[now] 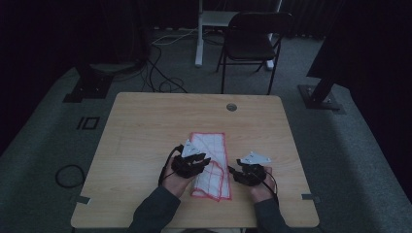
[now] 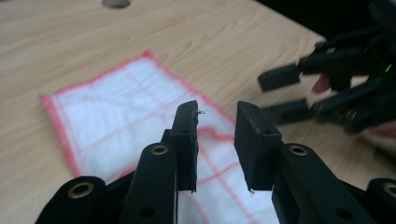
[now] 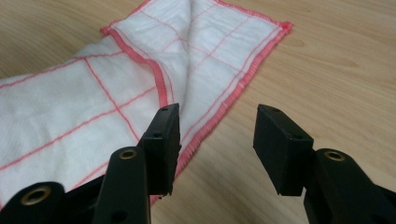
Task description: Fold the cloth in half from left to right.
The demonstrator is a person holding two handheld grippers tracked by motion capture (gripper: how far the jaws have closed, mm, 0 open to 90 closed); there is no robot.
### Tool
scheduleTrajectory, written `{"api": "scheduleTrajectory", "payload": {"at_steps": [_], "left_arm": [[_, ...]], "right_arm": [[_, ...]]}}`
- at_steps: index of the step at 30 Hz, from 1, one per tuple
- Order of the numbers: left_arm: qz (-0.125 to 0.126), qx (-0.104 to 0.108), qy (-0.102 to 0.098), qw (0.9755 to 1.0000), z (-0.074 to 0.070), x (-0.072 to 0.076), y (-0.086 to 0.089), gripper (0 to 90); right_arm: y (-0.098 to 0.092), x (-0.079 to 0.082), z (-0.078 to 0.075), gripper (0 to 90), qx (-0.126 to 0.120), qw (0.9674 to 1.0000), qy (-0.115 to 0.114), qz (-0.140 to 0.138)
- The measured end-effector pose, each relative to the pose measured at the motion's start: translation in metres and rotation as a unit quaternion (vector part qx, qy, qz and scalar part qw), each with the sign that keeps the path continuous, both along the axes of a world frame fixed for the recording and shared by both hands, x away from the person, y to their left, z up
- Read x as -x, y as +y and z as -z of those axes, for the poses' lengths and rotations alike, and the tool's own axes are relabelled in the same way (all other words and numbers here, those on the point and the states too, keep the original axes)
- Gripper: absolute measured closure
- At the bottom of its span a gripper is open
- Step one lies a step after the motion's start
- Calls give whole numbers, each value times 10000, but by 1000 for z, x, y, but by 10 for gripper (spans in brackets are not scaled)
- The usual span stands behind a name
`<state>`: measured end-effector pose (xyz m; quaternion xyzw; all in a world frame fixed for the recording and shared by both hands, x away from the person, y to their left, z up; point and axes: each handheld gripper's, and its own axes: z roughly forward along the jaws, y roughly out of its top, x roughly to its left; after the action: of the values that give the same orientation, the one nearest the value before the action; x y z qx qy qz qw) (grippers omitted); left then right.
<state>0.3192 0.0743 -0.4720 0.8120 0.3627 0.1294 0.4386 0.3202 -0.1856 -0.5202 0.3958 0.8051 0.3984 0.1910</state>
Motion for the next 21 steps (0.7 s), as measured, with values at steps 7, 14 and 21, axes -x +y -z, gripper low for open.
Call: {"api": "scheduleTrajectory", "payload": {"at_steps": [7, 14, 21], "left_arm": [[-239, -65, 173, 9995, 20, 11, 21, 704], [-312, -164, 435, 9984, 38, 19, 30, 693], [-210, -232, 615, 9976, 53, 27, 26, 666]], "right_arm": [[20, -6, -2, 522, 84, 9998, -63, -191], [42, -15, 2, 524, 372, 9985, -44, -410], [58, -27, 4, 556, 728, 9955, -72, -596]]}}
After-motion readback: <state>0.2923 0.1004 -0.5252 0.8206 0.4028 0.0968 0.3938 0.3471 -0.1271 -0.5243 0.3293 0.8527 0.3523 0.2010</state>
